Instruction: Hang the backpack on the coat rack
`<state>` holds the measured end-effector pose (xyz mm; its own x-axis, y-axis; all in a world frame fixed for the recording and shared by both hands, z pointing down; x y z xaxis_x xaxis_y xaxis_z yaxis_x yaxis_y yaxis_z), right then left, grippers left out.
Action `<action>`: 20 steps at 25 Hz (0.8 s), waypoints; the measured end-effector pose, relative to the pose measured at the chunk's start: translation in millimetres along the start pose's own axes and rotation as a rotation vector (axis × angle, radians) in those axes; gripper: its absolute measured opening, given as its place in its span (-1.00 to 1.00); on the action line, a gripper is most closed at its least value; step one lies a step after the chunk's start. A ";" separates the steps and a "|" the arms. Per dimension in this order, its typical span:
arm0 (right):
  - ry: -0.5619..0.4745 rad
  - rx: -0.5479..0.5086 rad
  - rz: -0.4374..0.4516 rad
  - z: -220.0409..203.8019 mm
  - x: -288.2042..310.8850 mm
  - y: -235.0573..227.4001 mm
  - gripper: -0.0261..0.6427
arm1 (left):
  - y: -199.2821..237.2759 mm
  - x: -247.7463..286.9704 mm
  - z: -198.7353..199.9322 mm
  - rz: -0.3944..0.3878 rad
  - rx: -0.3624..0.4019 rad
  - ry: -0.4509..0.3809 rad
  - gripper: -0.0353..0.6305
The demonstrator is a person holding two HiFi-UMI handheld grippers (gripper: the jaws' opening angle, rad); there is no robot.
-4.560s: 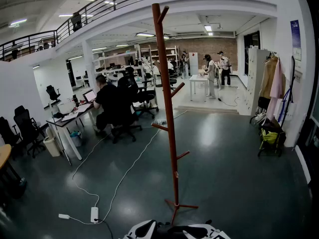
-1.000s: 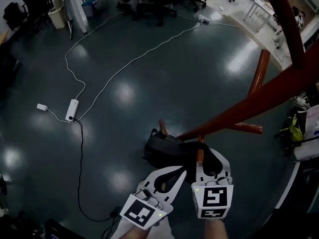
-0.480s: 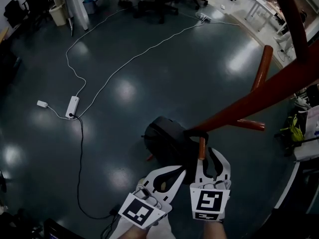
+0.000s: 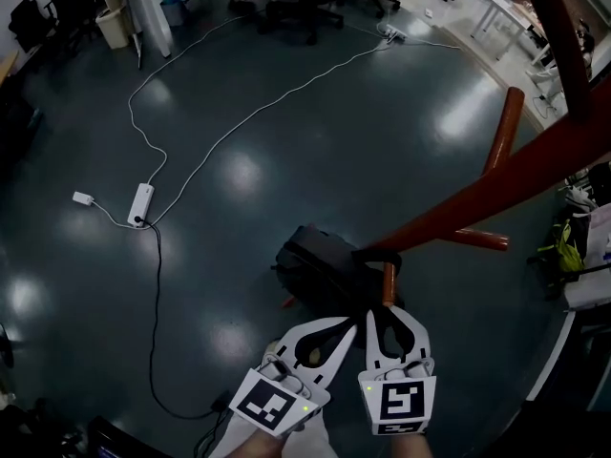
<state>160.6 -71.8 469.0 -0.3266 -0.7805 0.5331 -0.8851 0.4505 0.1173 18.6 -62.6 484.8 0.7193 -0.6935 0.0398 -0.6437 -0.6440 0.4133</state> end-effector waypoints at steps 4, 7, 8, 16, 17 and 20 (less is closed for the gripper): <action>0.017 -0.073 0.011 -5.1 -7.3 11.2 -0.79 | 8.4 -3.1 5.9 0.025 0.009 0.000 -0.87; 0.021 -0.079 0.018 -5.6 -14.3 14.6 -0.84 | 15.7 -5.8 10.8 0.045 0.023 -0.003 -0.87; 0.020 -0.077 0.027 -3.9 -16.4 16.0 -0.84 | 17.9 -7.7 12.4 0.052 0.026 -0.001 -0.87; 0.005 -0.124 0.082 14.8 -29.9 25.6 -0.86 | 25.2 -21.8 25.1 0.071 0.054 0.018 -0.87; 0.004 -0.129 0.082 17.1 -31.0 26.1 -0.87 | 26.0 -23.7 26.9 0.072 0.055 0.020 -0.87; -0.013 -0.130 0.072 24.9 -34.1 24.2 -0.87 | 28.4 -28.8 33.3 0.064 0.058 0.029 -0.87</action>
<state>142.0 -45.0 432.7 -0.3929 -0.7492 0.5333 -0.8088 0.5575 0.1873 -29.0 -71.6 465.1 0.6830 -0.7247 0.0916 -0.7021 -0.6167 0.3561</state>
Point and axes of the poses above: the fingertips, and each gripper's own axes: x forward along the fingers, y to its left, z out of its top, the point moved 10 cm from there along -x, backward along the fingers, and after that the axes turned 3 degrees about x, right-handed, at the moved point
